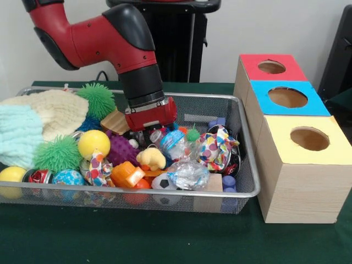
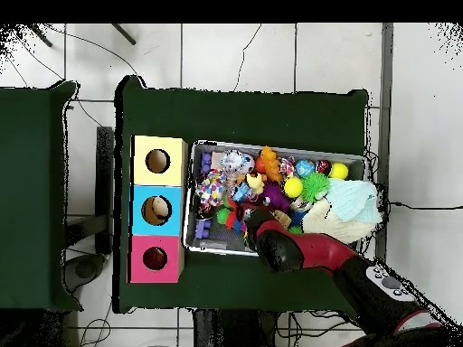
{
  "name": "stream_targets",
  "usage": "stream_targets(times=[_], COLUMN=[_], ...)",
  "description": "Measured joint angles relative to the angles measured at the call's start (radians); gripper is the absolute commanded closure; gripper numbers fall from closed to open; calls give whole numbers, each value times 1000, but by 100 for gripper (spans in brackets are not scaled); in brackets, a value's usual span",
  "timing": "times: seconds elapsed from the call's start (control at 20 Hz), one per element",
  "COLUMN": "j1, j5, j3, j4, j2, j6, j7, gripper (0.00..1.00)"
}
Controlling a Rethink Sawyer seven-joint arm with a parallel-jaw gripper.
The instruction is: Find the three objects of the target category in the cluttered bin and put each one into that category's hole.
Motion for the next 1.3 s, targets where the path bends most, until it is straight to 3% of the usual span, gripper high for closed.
stream_targets(times=[0.45, 0.5, 0.7, 0.95, 1.3], j1=[1, 3, 17, 143, 203], j5=[0, 0, 1, 22, 41], j3=[22, 22, 14, -64, -92], j4=[-33, -34, -36, -35, -19], j2=[30, 30, 26, -35, -76], j6=[0, -1, -5, -56, -56], j7=[0, 0, 0, 0, 0], gripper=[0, 100, 100, 100, 100])
